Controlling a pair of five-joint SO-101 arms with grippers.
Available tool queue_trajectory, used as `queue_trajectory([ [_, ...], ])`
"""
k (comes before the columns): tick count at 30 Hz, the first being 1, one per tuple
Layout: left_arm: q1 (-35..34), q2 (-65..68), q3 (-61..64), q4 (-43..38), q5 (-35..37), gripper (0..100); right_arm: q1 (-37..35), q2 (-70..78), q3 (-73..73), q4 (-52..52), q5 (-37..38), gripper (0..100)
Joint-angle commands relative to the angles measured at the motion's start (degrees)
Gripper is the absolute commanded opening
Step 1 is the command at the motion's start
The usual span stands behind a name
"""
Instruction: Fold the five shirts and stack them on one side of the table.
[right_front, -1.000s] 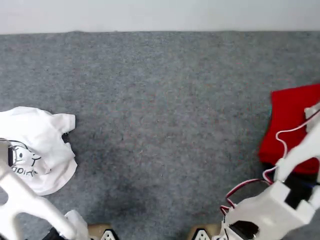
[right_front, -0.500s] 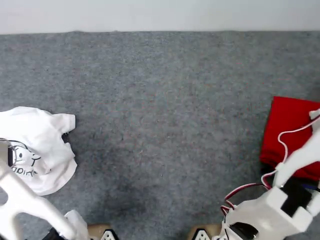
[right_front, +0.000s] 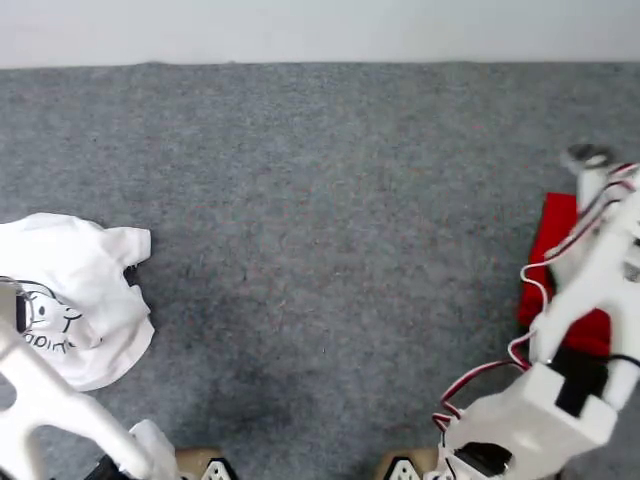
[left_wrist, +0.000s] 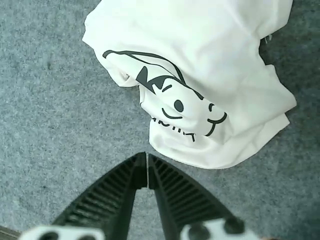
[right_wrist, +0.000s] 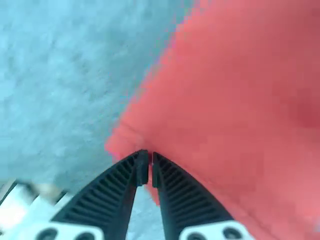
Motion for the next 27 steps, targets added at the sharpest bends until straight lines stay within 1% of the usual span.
queue_trajectory([
  [1,0.1,-1.9,-2.0,-0.7,0.0,2,-0.7,2.3,4.1,-2.0,0.3,0.9],
  [4,0.1,-2.3,-0.6,-0.7,0.0,2,1.4,4.4,3.1,-3.5,0.3,0.9],
  [8,0.0,-2.3,0.5,-0.7,0.0,2,4.1,2.1,-3.5,2.2,0.6,0.9],
  [13,0.4,-2.4,0.1,-0.8,0.0,2,10.9,-3.5,-8.5,1.9,1.2,0.9],
  [17,0.4,-2.4,0.1,-0.8,0.0,2,15.2,-1.1,-7.5,-1.6,5.5,0.9],
  [21,0.4,-2.3,0.4,-1.1,0.0,2,19.6,6.1,-6.2,-9.5,5.8,0.9],
  [23,0.4,-2.0,0.4,-1.0,0.0,2,20.6,8.7,-6.7,-11.4,5.8,0.9],
  [25,0.4,-2.1,0.5,-0.9,0.0,2,20.6,8.2,-8.4,-9.4,5.8,0.9],
  [27,0.4,-2.3,0.2,-1.0,0.0,2,20.1,5.8,-11.2,-5.1,5.8,0.9],
])
